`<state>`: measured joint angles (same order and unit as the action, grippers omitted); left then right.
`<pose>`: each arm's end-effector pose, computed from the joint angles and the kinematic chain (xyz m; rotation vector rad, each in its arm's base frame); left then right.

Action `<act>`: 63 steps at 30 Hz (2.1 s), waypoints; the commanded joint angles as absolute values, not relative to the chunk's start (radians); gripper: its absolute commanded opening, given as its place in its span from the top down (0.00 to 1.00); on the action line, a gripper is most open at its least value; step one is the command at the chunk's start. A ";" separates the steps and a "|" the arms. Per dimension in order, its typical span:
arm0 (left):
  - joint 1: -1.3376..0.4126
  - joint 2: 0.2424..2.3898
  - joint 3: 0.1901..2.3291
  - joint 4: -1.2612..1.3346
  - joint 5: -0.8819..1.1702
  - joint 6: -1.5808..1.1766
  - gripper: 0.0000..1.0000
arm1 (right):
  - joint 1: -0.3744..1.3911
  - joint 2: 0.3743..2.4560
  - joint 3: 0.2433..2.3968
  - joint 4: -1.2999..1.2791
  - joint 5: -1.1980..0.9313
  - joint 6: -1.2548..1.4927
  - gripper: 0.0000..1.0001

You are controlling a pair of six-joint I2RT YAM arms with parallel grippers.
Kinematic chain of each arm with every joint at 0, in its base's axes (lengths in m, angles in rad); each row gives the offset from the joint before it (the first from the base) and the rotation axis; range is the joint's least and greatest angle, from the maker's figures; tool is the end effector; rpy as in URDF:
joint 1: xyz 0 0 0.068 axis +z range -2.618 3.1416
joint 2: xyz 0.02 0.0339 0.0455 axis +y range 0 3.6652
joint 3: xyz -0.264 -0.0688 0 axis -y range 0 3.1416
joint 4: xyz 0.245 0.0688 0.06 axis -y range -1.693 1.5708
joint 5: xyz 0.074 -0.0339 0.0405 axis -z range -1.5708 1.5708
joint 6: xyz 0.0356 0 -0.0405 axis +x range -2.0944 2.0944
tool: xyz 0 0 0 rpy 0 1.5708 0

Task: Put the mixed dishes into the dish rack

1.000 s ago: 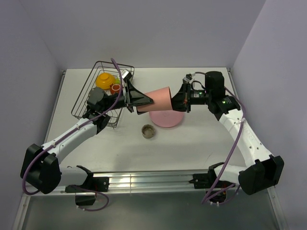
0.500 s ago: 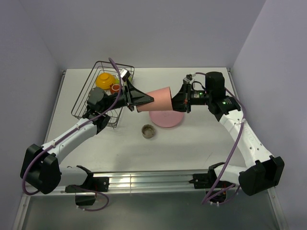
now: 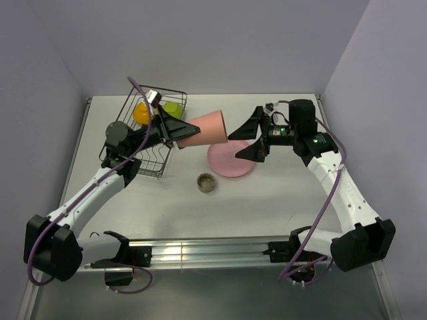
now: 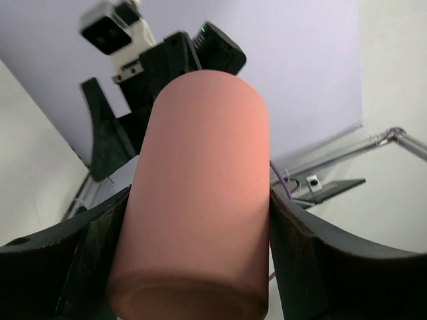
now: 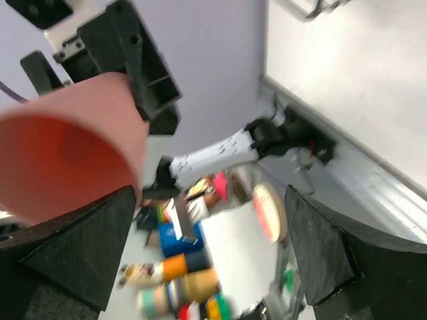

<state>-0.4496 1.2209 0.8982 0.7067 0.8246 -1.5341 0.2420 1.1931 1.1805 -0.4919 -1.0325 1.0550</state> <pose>0.2335 -0.1417 0.3775 0.0555 1.6807 -2.0886 0.2346 0.0894 0.3712 0.1947 2.3329 1.7954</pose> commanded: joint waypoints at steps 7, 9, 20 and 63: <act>-0.106 1.153 1.212 -0.249 0.735 -0.982 1.00 | 0.156 1.198 1.313 -0.758 -0.845 0.864 0.01; -0.042 1.224 1.332 -0.420 0.671 -0.848 1.00 | 0.156 1.198 1.275 -0.756 -0.851 0.862 0.02; 0.029 1.638 1.787 -0.917 0.179 -0.560 1.00 | 0.160 1.187 1.175 -0.793 -0.834 0.819 0.04; -0.106 2.261 2.284 -1.166 -0.224 -0.341 1.00 | 0.178 1.247 1.132 -0.887 -0.782 0.733 0.07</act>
<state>-0.1097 2.2452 2.2459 -1.1194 -0.2020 -0.3653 0.1726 1.2396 1.0992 -0.8639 -0.7963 0.7593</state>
